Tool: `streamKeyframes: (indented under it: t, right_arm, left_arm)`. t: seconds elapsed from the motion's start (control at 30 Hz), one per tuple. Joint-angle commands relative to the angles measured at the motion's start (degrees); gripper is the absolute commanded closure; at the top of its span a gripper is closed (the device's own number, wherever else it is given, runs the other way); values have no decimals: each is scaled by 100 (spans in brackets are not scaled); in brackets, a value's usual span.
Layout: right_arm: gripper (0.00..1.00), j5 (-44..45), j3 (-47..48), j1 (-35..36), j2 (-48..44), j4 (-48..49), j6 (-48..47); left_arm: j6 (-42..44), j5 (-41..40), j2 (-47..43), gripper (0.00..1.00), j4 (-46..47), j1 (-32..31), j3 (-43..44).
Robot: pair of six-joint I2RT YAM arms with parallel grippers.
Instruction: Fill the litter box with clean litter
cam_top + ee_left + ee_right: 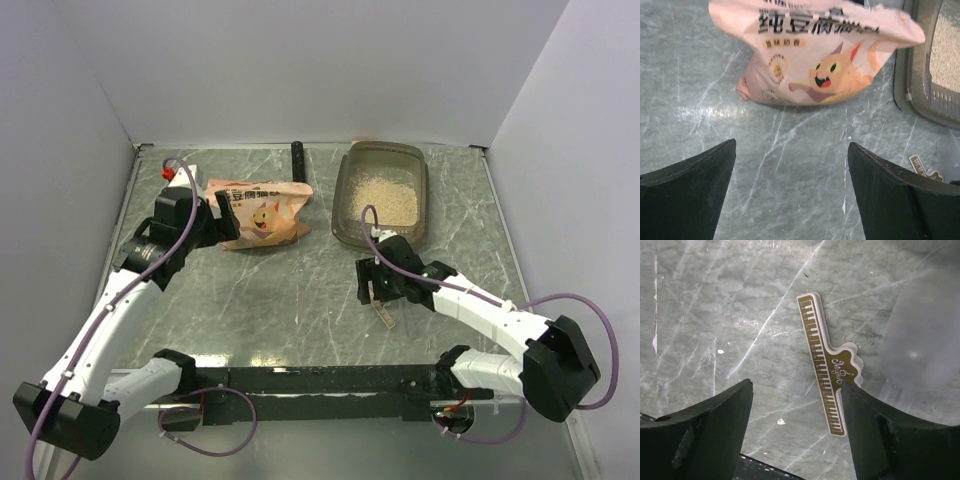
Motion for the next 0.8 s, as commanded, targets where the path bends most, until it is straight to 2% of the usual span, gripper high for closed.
streamKeyframes:
  t: [0.0, 0.03, 0.13, 0.2, 0.27, 0.37, 0.47, 0.6, 0.77]
  right_arm:
    - [15, 299, 459, -48, -545, 91, -320]
    - [1, 318, 557, -39, -616, 56, -399]
    - [1, 344, 917, -39, -897, 55, -602]
    - [1, 187, 1067, -100, -1029, 326, -576]
    - [0, -602, 1120, -484, -1056, 747, -227]
    - [1, -1850, 1374, -1056, -741, 803, 205]
    - [0, -2774, 1708, -1313, -222, 574, -39]
    - [1, -3092, 1007, -1129, -519, 1573, 144]
    - [0, -3119, 602, -848, -590, 1620, 215]
  left_arm:
    - [191, -570, 202, 3, -144, -9, 717]
    - [235, -703, 368, 3, -197, -9, 848]
    - [437, -1081, 754, 3, -286, 35, 1375]
    - [482, -917, 966, 3, -295, 332, 1552]
    - [429, -600, 1283, 3, -251, 631, 1772]
    - [350, -143, 1704, 3, -110, 1150, 2027]
    - [297, 560, 2223, 3, -101, 1616, 2396]
    - [280, 1746, 2776, 3, 311, 2248, 2616]
    - [-45, 3293, 3436, 3, 655, 2873, 2713]
